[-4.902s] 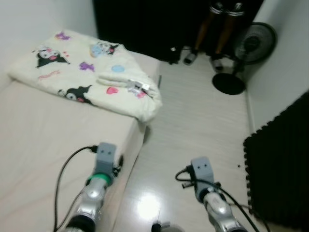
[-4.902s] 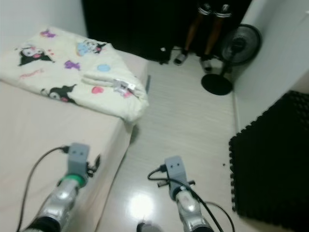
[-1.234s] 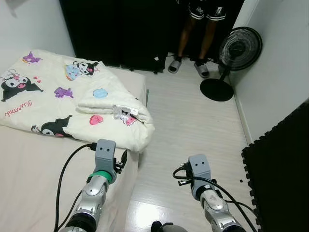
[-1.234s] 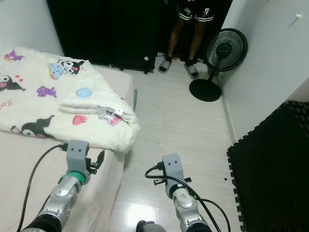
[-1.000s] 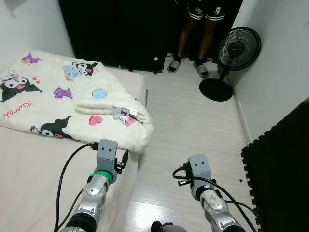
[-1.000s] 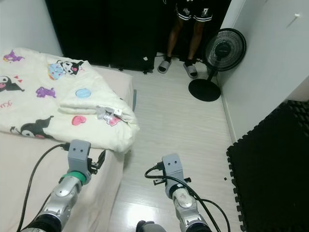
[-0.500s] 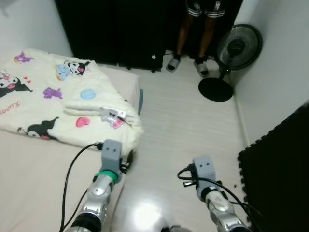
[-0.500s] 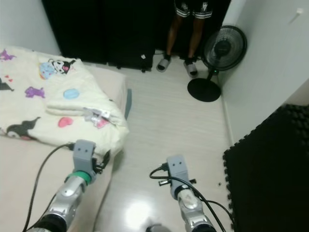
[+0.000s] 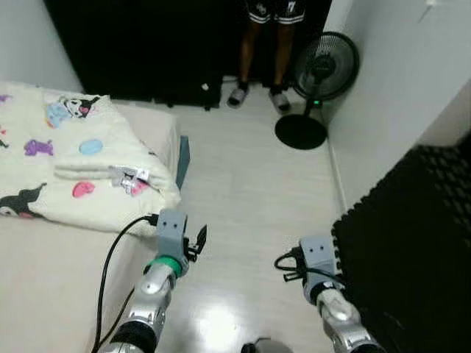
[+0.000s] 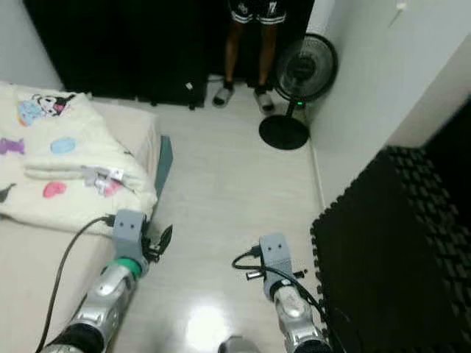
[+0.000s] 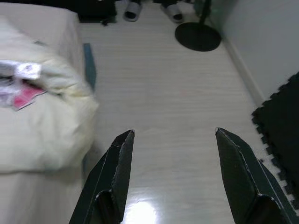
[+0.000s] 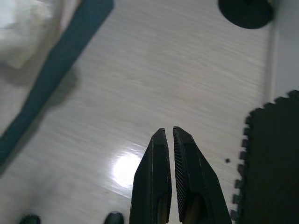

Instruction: Clean up the room

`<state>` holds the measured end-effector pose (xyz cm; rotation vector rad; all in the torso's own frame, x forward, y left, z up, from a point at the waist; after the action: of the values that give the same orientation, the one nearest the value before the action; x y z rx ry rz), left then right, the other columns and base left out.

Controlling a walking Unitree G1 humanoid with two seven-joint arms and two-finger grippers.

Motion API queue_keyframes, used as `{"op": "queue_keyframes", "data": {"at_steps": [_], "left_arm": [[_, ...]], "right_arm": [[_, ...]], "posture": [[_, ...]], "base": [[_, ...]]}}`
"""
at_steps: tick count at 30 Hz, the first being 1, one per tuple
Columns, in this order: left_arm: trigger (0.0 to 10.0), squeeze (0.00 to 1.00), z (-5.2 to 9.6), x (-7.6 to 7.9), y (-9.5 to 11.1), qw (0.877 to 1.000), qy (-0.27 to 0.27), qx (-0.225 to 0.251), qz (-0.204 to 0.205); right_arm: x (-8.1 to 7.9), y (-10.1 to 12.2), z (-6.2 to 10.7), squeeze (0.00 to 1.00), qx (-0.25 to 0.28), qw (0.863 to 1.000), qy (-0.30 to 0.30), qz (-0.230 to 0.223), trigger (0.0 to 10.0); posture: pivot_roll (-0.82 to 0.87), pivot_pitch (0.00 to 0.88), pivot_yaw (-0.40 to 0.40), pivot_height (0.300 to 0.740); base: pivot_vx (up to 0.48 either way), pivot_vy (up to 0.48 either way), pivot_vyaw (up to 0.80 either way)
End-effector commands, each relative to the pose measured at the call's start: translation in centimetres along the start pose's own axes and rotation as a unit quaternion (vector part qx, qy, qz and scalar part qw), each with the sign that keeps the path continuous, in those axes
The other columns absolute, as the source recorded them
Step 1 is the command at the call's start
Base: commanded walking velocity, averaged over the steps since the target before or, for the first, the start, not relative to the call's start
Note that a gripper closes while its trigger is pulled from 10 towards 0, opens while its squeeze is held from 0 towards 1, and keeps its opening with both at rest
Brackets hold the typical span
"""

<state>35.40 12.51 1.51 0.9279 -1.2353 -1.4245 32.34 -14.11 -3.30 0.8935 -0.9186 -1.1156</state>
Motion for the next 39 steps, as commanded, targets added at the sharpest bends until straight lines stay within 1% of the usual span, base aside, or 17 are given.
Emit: {"op": "queue_keyframes", "data": {"at_steps": [1,4,6,8,11,15,21,39], "left_arm": [[10.0,0.00,0.64,-0.67,-1.12,1.000,0.009,-0.017,-0.006],[10.0,0.00,0.71,-0.74,-1.21,1.000,0.013,-0.018,-0.012],[10.0,0.00,0.79,-0.79,-1.24,1.000,0.013,-0.017,-0.013],[10.0,0.00,0.79,-0.79,-1.24,1.000,0.013,-0.017,-0.013],[10.0,0.00,0.89,-0.86,-1.32,1.000,0.015,-0.017,-0.012],[10.0,0.00,1.08,-0.97,-1.55,1.000,0.019,-0.019,-0.012],[10.0,0.00,1.18,-1.12,-1.71,0.999,0.021,-0.021,-0.013],[10.0,0.00,1.29,-0.95,-1.82,0.999,0.017,-0.022,-0.017]], "right_arm": [[-0.74,-0.90,0.29,0.00,-0.015,1.000,0.005,-0.012,10.0],[-0.69,-0.88,0.28,0.00,-0.015,1.000,0.004,-0.010,10.0],[-0.81,-0.80,0.29,0.00,-0.012,1.000,0.010,0.007,10.0],[-0.81,-0.80,0.29,0.00,-0.012,1.000,0.010,0.007,10.0],[-1.20,-0.73,0.33,0.00,-0.008,1.000,0.019,0.019,10.0],[-1.49,-0.78,0.40,0.00,-0.008,0.999,0.025,0.026,10.0],[-1.25,-0.86,0.38,0.00,-0.011,1.000,0.019,0.022,10.0],[-1.46,-0.83,0.37,0.00,-0.009,0.999,0.020,0.027,10.0]], "posture": [[0.00,0.068,0.008,0.740],[0.00,0.070,0.005,0.740],[0.00,0.070,0.004,0.740],[0.00,0.070,0.004,0.740],[0.00,0.072,0.003,0.740],[0.00,0.068,0.003,0.740],[0.00,0.064,0.005,0.740],[0.00,0.053,0.007,0.740]], "base": [[0.000,0.000,0.00],[0.000,0.000,0.00],[0.000,0.000,0.00],[0.000,0.000,0.00],[0.000,0.000,0.16],[0.000,0.000,0.80],[0.000,0.000,0.80],[0.000,0.000,0.80]]}}
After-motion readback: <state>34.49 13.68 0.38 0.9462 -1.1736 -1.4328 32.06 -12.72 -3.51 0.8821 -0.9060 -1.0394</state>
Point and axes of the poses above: a point about 5 cm out from each wrist's last joint towards the gripper, its own z axis pointing back from the gripper into the wrist, its own y axis along the axis of the wrist's last joint, x = y × z, the point moved 6 cm from there along -z, pointing out of the wrist towards the gripper, and after that the axes turned 2 degrees about z, right-handed, at the moved point
